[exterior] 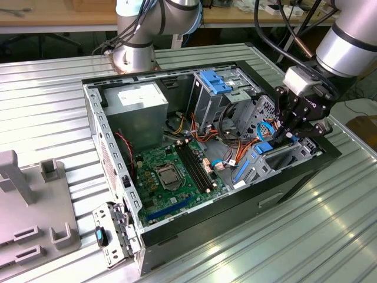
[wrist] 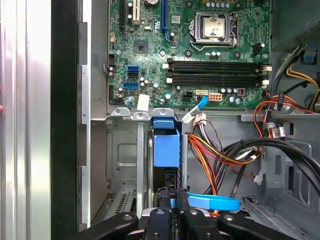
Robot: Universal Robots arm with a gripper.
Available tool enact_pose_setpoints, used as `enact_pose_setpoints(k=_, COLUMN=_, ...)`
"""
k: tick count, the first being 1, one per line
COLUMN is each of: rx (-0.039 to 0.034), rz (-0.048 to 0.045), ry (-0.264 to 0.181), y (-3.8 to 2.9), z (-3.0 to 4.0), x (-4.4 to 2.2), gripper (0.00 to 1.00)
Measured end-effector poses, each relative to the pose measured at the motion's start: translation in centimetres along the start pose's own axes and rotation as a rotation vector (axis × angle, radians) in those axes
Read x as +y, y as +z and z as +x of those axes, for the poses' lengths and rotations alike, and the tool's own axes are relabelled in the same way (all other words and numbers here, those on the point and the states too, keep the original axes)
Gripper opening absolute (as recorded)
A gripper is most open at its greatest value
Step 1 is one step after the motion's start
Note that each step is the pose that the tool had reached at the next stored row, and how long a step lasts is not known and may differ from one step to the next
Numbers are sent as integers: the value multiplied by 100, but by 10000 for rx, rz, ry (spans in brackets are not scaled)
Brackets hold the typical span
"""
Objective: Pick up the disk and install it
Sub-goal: 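Insert the second disk wire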
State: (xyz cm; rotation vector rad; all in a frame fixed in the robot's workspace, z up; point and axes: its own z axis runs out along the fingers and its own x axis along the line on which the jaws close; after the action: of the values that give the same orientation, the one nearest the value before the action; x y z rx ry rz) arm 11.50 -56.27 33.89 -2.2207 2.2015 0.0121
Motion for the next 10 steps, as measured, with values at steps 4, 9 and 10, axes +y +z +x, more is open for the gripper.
enact_pose_setpoints(k=4, rx=-7, rz=0, ry=0, y=-10, z=0, x=0, gripper=24)
enact_pose_setpoints(k=9, rx=-3, rz=1, ry=1, y=-158, z=-2, x=-1, gripper=24)
enact_pose_setpoints(k=10, rx=-3, rz=1, ry=1, y=-187, z=-3, x=-1, gripper=24)
